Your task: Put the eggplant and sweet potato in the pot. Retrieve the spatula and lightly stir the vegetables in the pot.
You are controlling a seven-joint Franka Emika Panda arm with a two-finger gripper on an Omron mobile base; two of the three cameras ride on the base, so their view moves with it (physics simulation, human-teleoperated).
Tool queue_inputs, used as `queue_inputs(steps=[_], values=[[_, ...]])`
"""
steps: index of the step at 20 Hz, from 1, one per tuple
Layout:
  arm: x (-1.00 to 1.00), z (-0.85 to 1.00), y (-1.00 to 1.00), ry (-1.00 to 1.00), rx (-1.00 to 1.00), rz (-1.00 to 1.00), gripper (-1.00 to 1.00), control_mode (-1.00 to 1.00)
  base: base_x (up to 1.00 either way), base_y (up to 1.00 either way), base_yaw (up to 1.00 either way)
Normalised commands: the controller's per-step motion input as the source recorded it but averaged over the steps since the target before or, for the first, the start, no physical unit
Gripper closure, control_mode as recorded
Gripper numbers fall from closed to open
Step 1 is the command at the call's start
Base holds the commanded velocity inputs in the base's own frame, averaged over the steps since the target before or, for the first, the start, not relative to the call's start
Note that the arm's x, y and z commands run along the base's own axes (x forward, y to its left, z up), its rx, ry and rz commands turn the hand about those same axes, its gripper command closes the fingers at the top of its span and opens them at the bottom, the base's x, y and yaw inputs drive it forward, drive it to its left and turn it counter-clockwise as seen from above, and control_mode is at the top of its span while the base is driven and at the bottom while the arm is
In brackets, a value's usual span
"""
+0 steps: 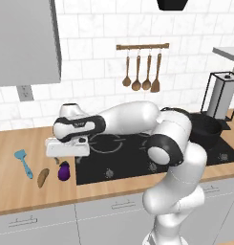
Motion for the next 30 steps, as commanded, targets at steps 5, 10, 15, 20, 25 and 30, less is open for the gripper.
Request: queue_inputs(steps=[5,10,15,20,25,30], values=[[0.27,-0.36,0.42,0.0,-0.03,-0.06,-1.0,-1.0,0.0,0.0,0.0],[0.1,-0.3,0.17,0.0,-0.09,-0.05,-1.0,-1.0,0.0,0.0,0.0],[0.0,-0.21,-0.11,-0.02,-0.11,-0.03,-1.0,-1.0,0.0,0.0,0.0],[-0.02,-0.14,-0.33,-0.05,-0.04,0.0,-1.0,-1.0,0.0,0.0,0.0],[-0.12,-0.26,-0.38,-0.07,0.0,0.0,-1.0,-1.0,0.0,0.0,0.0],[-0.11,-0.43,-0.19,-0.03,0.05,0.0,-1.0,-1.0,0.0,0.0,0.0]])
